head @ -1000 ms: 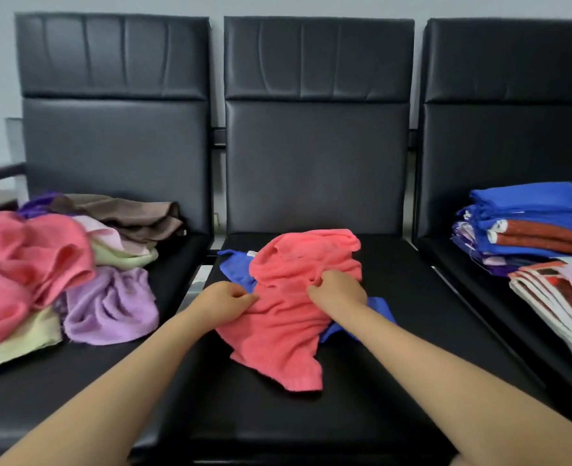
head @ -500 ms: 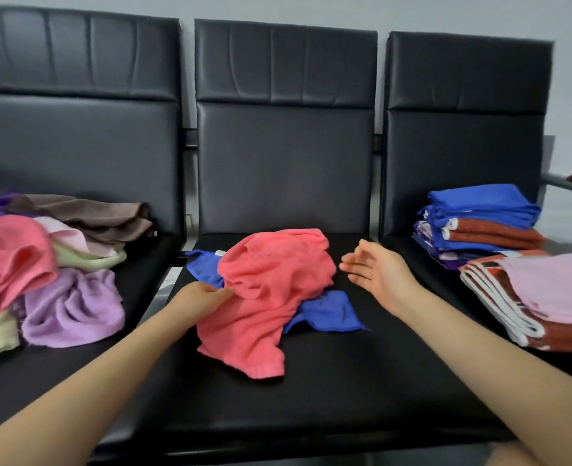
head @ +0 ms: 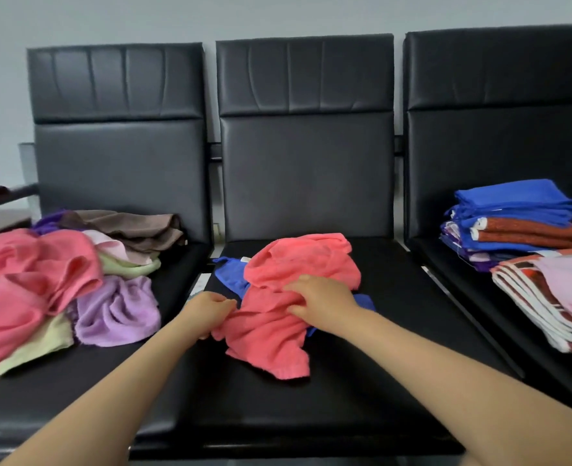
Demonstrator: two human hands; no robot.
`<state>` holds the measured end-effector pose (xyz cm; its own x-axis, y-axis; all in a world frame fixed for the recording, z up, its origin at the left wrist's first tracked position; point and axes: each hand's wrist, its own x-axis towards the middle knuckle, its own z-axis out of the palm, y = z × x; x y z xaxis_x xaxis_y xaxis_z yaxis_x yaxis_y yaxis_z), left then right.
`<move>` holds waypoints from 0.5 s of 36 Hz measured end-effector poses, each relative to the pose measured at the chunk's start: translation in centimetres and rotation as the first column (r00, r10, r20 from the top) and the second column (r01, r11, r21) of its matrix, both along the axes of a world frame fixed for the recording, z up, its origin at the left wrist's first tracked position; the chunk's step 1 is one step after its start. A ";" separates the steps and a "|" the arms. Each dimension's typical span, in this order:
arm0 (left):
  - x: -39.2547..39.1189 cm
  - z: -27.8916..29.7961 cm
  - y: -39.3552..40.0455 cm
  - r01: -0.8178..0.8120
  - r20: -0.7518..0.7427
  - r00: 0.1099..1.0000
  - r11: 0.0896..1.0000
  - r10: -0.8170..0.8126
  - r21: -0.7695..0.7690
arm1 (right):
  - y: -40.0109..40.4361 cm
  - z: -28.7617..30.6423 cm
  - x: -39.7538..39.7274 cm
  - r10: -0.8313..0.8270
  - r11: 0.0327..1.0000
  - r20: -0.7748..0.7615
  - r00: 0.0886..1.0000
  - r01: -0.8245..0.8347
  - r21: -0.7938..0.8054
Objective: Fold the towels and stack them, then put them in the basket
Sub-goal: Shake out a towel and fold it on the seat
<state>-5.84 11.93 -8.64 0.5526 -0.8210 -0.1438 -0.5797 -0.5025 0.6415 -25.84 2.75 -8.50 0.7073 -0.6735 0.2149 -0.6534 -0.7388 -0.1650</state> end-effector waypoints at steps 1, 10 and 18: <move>0.2 0.1 0.1 0.004 -0.024 1.000 1.000 -0.004 -0.013 | -0.2 0.0 0.1 0.006 1.000 -0.014 1.000 -0.006 0.004; -0.4 -0.1 -0.1 0.068 -0.035 0.997 0.998 -0.067 0.008 | -0.1 2.1 -5.5 -0.266 0.575 0.579 0.771 -0.355 0.737; -2.1 -0.9 -1.3 0.132 0.070 0.989 0.991 -0.133 0.014 | 0.3 1.8 -13.4 -0.437 0.676 0.514 0.738 -0.108 0.729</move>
<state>-7.93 10.62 -9.56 0.4483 -0.8862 -0.1167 -0.6849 -0.4245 0.5922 -39.23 3.03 -6.70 0.4518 -0.8916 -0.0303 -0.2927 -0.1161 -0.9491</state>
